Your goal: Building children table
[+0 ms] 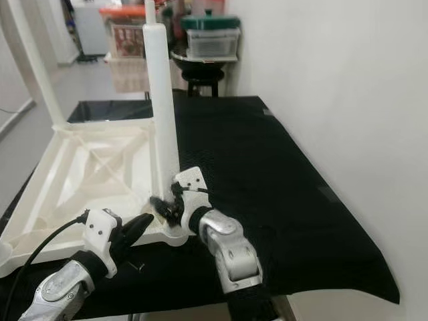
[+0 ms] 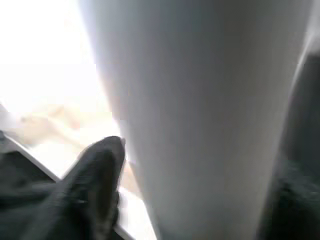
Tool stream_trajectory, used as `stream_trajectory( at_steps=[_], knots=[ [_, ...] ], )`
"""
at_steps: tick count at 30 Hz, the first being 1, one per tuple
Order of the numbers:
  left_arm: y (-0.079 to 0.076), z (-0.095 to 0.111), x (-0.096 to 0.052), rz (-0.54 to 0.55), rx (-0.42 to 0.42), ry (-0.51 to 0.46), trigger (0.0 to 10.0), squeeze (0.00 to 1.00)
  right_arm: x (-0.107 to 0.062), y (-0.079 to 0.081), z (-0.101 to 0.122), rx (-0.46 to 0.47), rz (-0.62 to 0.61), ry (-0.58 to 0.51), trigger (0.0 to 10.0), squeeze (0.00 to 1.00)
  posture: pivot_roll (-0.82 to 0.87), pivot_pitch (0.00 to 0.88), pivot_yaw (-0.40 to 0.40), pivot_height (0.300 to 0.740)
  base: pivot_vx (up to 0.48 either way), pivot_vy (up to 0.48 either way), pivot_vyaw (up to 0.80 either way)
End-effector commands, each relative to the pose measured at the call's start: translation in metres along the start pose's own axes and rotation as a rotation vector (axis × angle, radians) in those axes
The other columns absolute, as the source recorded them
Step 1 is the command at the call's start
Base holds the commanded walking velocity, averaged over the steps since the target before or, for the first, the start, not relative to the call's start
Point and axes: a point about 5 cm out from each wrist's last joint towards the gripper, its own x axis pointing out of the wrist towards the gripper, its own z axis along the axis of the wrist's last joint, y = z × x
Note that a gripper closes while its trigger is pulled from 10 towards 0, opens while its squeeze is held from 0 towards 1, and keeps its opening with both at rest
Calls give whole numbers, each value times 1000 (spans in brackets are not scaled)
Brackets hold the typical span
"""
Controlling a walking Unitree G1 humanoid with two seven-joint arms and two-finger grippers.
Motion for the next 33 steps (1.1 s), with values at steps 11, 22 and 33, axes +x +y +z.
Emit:
stream_trajectory(
  at_steps=[11, 22, 33],
  knots=[
    [-4, -4, 0, -2, 0, 7, 10000, 0, -1, -39, 4, -109, 260, 92, 10000, 0, 67, 0, -66, 740, 0, 0, 0],
    [-7, -4, -1, -4, -1, 4, 10000, 0, -5, -66, 17, -37, 293, 31, 0, 0, 63, 0, -72, 740, 0, 0, 0],
    [-7, -2, -6, -17, 5, -3, 10000, 0, -4, -54, -7, -20, -114, 8, 0, 0, 42, 0, -47, 740, 0, 0, 0]
  ],
)
